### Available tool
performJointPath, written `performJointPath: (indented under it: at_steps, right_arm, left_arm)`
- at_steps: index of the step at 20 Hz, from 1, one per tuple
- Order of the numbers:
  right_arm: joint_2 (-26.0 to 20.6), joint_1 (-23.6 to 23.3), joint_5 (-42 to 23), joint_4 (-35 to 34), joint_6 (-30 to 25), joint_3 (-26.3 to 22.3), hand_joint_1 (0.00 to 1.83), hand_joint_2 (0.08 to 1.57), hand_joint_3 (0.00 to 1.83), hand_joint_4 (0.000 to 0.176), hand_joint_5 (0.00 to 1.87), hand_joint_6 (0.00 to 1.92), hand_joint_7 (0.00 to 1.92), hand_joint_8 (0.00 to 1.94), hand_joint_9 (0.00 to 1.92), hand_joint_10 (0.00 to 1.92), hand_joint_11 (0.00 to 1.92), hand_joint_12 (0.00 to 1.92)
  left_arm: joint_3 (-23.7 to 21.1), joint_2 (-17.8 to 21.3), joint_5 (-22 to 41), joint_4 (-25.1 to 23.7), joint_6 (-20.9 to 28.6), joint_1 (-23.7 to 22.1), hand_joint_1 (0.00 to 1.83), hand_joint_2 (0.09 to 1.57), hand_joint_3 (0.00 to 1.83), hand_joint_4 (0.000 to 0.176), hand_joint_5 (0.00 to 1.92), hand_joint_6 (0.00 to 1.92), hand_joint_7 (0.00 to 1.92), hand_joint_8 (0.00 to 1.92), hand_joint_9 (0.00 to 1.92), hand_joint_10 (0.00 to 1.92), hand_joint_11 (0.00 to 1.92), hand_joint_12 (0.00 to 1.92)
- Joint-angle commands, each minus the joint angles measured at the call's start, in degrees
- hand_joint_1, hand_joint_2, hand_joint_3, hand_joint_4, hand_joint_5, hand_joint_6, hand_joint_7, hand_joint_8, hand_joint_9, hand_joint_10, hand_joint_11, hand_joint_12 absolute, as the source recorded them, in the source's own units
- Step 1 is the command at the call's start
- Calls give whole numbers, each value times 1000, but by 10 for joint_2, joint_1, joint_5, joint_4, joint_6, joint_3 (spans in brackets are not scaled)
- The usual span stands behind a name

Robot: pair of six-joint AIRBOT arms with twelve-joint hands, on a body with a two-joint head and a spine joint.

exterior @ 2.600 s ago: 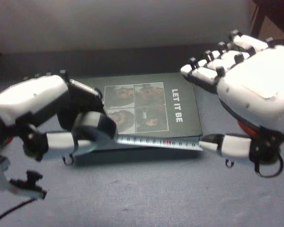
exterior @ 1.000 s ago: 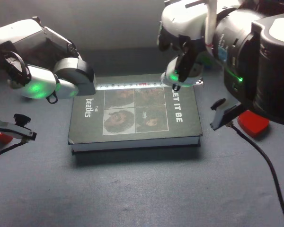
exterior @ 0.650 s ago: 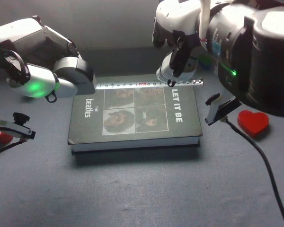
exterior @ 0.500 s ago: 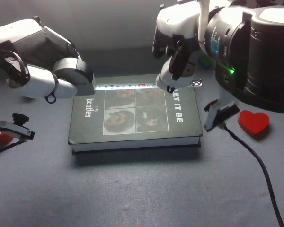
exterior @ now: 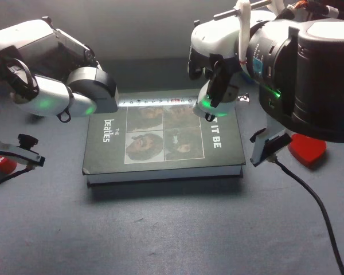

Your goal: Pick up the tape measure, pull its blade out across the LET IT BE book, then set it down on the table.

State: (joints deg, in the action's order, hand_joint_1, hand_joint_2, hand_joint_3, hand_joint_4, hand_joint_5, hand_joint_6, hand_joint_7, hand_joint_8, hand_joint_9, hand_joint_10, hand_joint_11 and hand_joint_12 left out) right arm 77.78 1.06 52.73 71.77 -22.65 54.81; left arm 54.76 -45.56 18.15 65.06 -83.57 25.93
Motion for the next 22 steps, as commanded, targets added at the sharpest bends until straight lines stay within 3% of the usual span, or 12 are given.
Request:
performJointPath:
  at_steps: [1, 22]
  right_arm:
    - [-2, -4, -4, 51, 1, 0, 1011, 1087, 2, 0, 677, 4, 762, 3, 705, 9, 330, 928]
    - [-1, 7, -5, 47, 9, 6, 1001, 1079, 0, 0, 687, 5, 758, 0, 713, 6, 350, 948]
  left_arm:
    - [3, 0, 36, -13, 6, -9, 1370, 1129, 0, 0, 876, 1002, 1013, 969, 848, 1308, 764, 1185]
    - [4, 0, 36, -13, 5, -10, 1370, 1129, 0, 0, 878, 1003, 1022, 965, 837, 1309, 758, 1186]
